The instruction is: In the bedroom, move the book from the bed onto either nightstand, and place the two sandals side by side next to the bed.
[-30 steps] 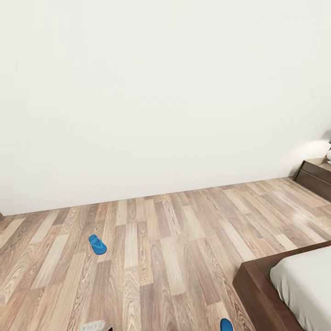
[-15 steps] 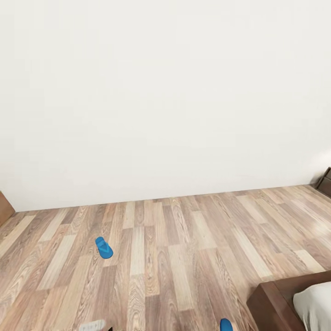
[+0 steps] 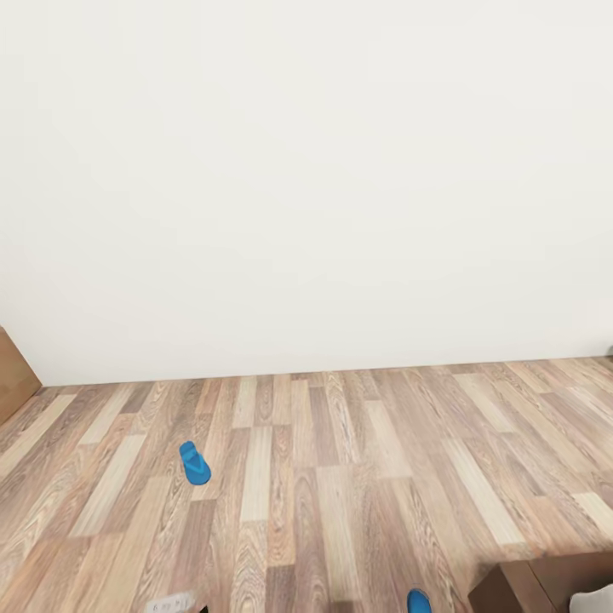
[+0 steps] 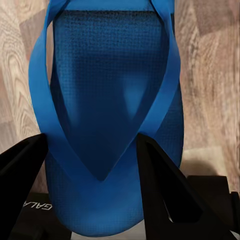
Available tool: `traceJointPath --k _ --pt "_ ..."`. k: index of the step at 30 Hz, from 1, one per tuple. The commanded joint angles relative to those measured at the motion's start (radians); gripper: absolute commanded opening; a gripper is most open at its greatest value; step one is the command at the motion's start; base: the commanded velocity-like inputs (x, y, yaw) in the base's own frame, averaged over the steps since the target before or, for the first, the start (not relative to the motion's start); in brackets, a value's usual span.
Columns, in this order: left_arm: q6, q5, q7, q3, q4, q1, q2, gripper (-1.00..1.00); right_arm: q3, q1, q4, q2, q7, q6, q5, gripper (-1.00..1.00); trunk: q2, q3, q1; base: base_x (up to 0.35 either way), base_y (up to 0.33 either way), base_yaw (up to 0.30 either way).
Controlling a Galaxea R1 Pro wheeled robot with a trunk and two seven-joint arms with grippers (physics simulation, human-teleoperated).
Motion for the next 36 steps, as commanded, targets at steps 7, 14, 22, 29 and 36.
traceJointPath --k 7,14,22,29,36 --pt "0.0 0.004 -0.008 0.006 0.001 -0.001 0.0 1.0 -0.002 -0.001 0.002 0.0 0.005 -0.001 -0.006 -1.0 0.0 -0.001 0.0 0.302 -0.073 0.001" --pt "0.0 0.004 -0.008 0.006 0.001 -0.001 0.0 1.0 -0.002 -0.001 0.002 0.0 0.005 0.0 -0.006 -1.0 0.0 -0.001 0.0 0.33 -0.002 0.0" --pt "0.0 0.004 -0.008 0.006 0.001 -0.001 0.001 1.0 -0.002 -0.001 0.002 0.0 0.005 -0.001 -0.006 -1.0 0.0 -0.001 0.0 0.331 0.0 0.0" --pt "0.0 0.004 -0.008 0.006 0.001 -0.001 0.001 1.0 -0.002 -0.001 0.002 0.0 0.004 -0.001 -0.006 -1.0 0.0 -0.001 0.0 0.331 0.0 0.0" --pt "-0.001 0.004 -0.008 0.006 0.001 -0.001 0.0 1.0 -0.002 -0.001 0.002 0.0 0.005 -0.001 -0.006 -1.0 0.0 -0.001 0.0 0.331 0.0 0.0"
